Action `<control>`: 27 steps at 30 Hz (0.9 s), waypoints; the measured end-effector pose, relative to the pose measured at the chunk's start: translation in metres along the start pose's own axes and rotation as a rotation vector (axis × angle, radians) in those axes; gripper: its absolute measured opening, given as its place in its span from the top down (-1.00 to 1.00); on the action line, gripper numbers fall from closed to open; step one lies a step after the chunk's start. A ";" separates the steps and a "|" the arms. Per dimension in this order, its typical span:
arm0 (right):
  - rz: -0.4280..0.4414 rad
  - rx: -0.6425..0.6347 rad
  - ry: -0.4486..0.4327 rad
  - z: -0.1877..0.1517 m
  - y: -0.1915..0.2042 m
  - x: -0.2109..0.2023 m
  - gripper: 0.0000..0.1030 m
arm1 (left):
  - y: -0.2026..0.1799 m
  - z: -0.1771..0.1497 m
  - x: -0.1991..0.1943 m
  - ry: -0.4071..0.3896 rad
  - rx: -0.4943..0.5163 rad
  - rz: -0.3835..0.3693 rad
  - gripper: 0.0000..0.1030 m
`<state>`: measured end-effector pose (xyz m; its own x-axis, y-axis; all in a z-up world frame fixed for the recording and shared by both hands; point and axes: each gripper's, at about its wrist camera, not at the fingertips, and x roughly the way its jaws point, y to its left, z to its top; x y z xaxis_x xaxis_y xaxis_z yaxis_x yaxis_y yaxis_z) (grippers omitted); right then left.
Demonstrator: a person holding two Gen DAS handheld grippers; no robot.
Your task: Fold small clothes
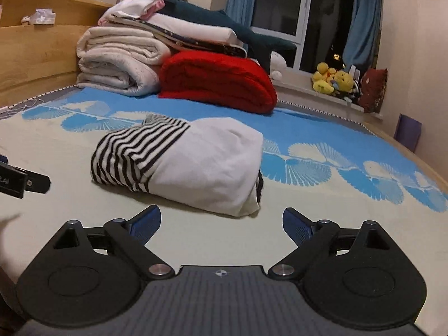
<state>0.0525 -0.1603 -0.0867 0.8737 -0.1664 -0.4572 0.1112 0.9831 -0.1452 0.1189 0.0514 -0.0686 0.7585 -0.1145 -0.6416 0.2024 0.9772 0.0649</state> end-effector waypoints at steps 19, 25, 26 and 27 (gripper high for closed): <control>-0.001 -0.048 0.016 -0.004 0.000 0.006 -0.83 | -0.009 0.002 0.013 0.034 0.030 0.016 -0.99; -0.004 -0.055 0.024 -0.005 0.000 0.007 -0.83 | -0.009 0.002 0.014 0.034 0.027 0.022 -0.99; -0.005 -0.054 0.025 -0.005 -0.001 0.007 -0.83 | -0.009 0.002 0.014 0.035 0.027 0.022 -0.99; -0.005 -0.054 0.026 -0.005 -0.001 0.007 -0.83 | -0.010 0.002 0.014 0.036 0.028 0.023 -0.99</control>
<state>0.0563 -0.1624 -0.0946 0.8604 -0.1742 -0.4789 0.0893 0.9768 -0.1948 0.1284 0.0403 -0.0769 0.7407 -0.0853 -0.6664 0.2029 0.9740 0.1008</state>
